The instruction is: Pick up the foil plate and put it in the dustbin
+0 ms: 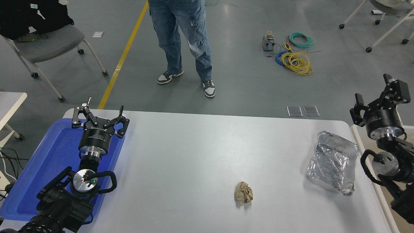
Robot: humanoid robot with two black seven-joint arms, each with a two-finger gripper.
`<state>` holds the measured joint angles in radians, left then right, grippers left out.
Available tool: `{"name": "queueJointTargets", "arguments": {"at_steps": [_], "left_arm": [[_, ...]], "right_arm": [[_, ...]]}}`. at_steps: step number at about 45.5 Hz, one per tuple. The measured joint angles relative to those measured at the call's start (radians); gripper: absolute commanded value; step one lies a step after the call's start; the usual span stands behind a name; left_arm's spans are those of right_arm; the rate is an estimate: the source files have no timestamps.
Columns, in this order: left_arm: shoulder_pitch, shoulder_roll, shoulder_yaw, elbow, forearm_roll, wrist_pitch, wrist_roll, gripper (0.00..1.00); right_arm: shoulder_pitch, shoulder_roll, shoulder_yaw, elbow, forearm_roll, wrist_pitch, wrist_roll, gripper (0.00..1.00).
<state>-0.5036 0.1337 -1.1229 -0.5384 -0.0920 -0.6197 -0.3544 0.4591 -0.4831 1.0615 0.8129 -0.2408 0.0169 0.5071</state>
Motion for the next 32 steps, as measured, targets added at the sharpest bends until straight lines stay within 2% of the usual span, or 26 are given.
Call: {"name": "queueJointTargets", "arguments": {"at_steps": [32], "left_arm": [[-0.001,0.0,0.0,0.0,0.0,0.0,-0.001,1.0]], "right_arm": [[-0.015,0.0,-0.004,-0.002,-0.001,0.0,0.013,1.0]]}}
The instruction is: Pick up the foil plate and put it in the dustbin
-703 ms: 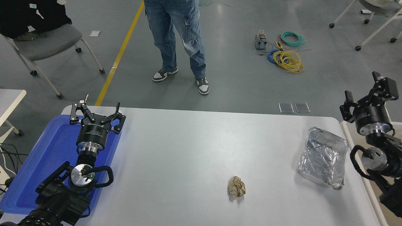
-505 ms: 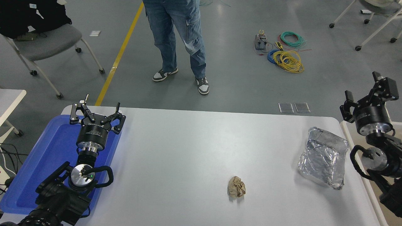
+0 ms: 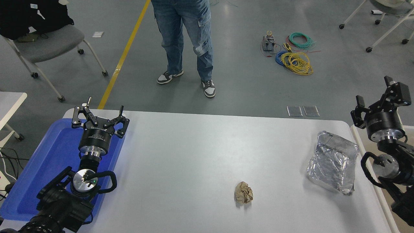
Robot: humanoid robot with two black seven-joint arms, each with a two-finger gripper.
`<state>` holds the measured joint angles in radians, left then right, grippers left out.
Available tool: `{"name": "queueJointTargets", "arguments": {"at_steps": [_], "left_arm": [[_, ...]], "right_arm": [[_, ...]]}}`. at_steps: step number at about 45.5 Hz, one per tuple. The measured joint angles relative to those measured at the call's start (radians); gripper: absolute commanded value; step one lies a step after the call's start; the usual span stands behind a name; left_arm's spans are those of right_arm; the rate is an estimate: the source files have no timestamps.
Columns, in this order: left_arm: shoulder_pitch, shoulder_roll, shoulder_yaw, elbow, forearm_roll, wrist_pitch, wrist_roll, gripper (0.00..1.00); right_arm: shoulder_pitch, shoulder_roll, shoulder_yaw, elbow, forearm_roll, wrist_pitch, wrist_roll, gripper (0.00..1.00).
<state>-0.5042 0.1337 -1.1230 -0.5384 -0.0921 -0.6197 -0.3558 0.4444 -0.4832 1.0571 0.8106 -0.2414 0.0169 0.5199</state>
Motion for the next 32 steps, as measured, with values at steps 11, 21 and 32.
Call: {"name": "queueJointTargets", "arguments": {"at_steps": [11,21,32], "left_arm": [[0.0,0.0,0.0,0.0,0.0,0.0,0.0,1.0],[0.0,0.0,0.0,0.0,0.0,0.0,0.0,1.0],[0.0,0.0,0.0,0.0,0.0,0.0,0.0,1.0]], "right_arm": [[0.0,0.0,-0.004,0.0,0.0,0.0,0.002,1.0],[0.005,0.0,-0.004,0.001,0.0,0.0,0.003,1.0],[0.01,0.002,-0.007,0.001,0.0,0.0,0.003,1.0]]}}
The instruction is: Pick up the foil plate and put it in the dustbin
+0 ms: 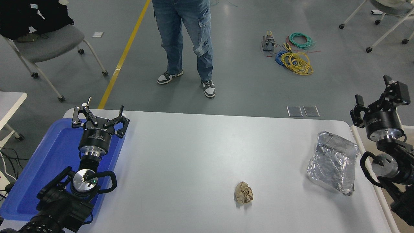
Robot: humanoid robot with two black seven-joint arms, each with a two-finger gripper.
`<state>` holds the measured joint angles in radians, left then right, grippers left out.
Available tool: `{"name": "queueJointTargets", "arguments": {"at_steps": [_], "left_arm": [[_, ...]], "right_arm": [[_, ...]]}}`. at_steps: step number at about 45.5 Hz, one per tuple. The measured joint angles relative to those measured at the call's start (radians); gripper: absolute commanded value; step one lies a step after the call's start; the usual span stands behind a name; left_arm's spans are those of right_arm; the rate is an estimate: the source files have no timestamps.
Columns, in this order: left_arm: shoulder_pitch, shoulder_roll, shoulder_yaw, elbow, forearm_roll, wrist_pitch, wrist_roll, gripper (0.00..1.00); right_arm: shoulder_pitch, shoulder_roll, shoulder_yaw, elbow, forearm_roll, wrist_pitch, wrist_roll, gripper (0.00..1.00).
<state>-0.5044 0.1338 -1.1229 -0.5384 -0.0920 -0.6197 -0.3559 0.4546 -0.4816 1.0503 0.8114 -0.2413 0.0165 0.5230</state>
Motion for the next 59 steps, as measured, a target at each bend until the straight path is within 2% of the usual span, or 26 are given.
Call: {"name": "queueJointTargets", "arguments": {"at_steps": [37,59], "left_arm": [[0.0,0.0,0.0,0.0,0.0,0.0,0.0,1.0],[0.0,0.0,0.0,0.0,0.0,0.0,0.0,1.0]], "right_arm": [[0.044,0.007,-0.056,-0.033,-0.001,0.0,0.0,1.0],[0.215,-0.114,-0.348,-0.079,0.008,-0.001,-0.004,1.0]]}}
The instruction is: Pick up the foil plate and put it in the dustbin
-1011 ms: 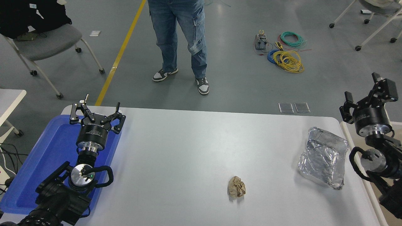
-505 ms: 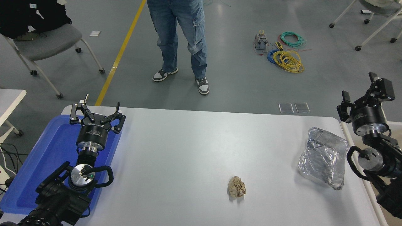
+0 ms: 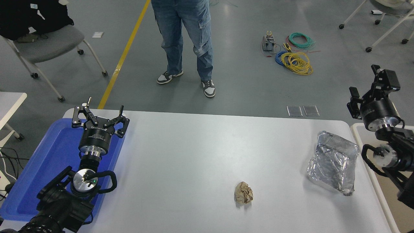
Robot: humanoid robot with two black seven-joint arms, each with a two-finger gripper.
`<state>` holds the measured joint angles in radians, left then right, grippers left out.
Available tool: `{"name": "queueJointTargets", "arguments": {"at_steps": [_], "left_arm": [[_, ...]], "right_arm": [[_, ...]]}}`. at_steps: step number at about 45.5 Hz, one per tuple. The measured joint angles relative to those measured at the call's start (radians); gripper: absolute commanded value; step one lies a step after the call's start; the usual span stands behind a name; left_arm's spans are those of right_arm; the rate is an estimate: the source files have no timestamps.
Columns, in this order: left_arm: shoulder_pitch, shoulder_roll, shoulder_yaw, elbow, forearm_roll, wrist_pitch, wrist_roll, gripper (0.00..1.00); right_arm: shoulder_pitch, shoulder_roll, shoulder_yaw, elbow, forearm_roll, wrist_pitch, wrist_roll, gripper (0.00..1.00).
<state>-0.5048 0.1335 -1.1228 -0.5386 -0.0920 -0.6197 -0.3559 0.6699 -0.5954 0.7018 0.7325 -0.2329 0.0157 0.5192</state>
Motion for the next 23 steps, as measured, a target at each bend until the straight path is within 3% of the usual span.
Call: {"name": "queueJointTargets", "arguments": {"at_steps": [23], "left_arm": [[0.0,0.0,0.0,0.0,0.0,0.0,0.0,1.0]], "right_arm": [[0.323,-0.187,-0.565,0.0,0.005,0.023,-0.005,1.0]]}}
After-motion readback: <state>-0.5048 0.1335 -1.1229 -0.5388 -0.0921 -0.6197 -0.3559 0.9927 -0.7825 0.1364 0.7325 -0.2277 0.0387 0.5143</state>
